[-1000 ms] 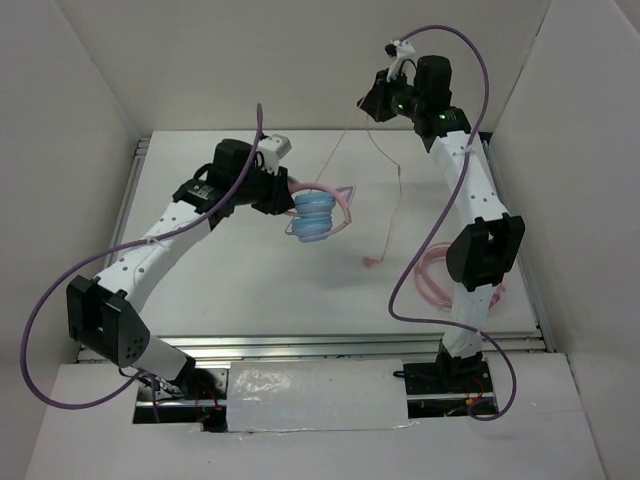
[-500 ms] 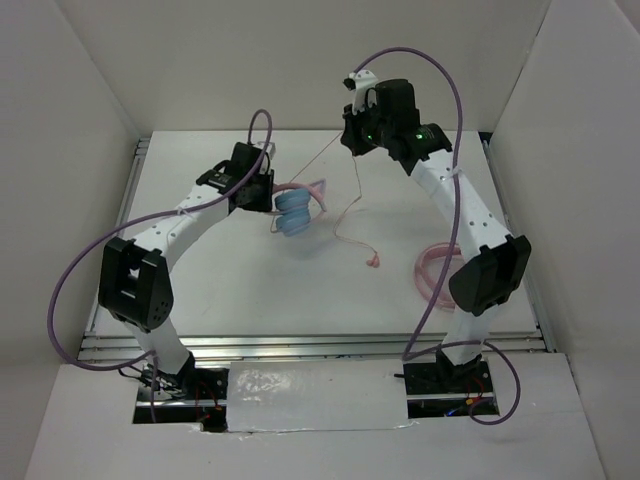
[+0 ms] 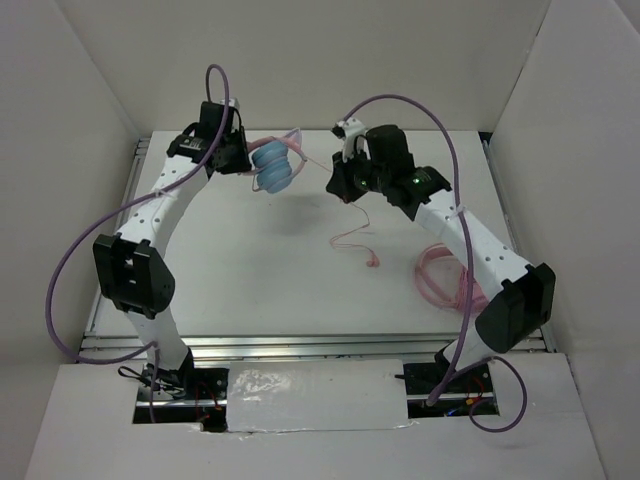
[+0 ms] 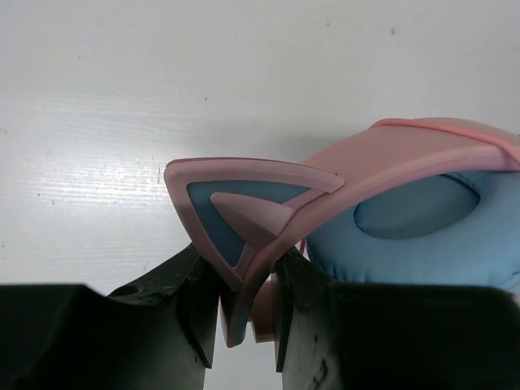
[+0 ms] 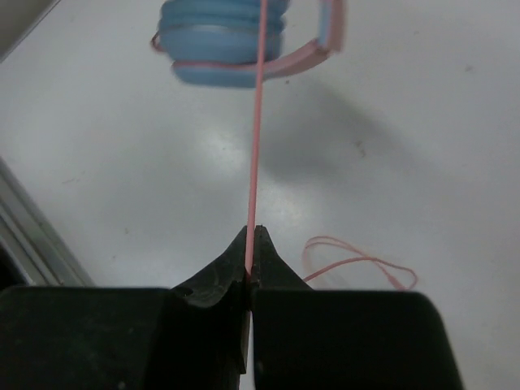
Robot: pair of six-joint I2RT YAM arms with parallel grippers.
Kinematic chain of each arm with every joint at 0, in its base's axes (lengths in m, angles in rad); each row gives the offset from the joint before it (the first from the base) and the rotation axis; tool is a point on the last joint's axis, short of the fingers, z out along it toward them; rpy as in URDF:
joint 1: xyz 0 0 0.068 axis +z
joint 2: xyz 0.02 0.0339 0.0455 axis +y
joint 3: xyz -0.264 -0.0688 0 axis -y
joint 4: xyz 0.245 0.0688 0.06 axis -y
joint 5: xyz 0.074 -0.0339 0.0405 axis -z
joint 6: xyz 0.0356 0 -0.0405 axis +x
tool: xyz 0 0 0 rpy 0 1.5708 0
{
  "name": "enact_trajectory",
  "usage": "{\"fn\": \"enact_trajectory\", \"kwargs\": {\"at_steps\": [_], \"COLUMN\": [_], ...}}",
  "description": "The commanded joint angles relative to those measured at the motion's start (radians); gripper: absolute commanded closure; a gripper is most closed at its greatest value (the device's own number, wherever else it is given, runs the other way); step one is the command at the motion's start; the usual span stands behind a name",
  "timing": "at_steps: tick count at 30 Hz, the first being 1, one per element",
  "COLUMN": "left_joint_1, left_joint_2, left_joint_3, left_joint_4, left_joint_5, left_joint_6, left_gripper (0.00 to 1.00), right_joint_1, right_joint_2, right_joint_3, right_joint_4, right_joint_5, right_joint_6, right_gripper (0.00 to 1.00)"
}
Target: Wrap the headphones
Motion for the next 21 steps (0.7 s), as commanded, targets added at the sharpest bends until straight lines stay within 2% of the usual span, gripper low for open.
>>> {"fn": "enact_trajectory", "kwargs": {"at_steps": [1,4,7,11,17,21], "left_joint_1": [0.049,0.045,0.048,0.051,0.049,0.046], "left_joint_2": [0.050,0.006,-0.055,-0.101,-0.174,-0.203], "left_joint_3": [0.138,0.135,0.097,0.150,0.158,0.178], "left_joint_4": [-0.061,-0.015,0.025,0.005,0.028,0.020], "left_joint_5": [-0.142,-0.069,-0.001,0.071,0.267,0.333], "left_joint_6": [-0.067,-0.069,-0.070,-0.041,-0.035,-0.026], "left_gripper": [1.00,1.00,1.00,1.00,1.00,1.00], "right_joint_1": [0.036,0.055,0.056,0.041,0.041,0.042], "right_joint_2": [-0.112,-0.122,-0.077,0.017,0.123,0.167], "right_joint_3": [-0.102,-0.259,-0.301,-0.327,-0.369,-0.386], "right_joint_4": [0.158,0.326,0.436,0.550,0.824,0.991], "right_joint_5": [-0.114,-0.229,-0.266,-0.307,-0.433,-0.429], "right_joint_6": [0.072,0.097,0.118,0.127,0.156,0.213], "right_gripper": [1.00,1.00,0.99,0.94,0.75,0.60]}}
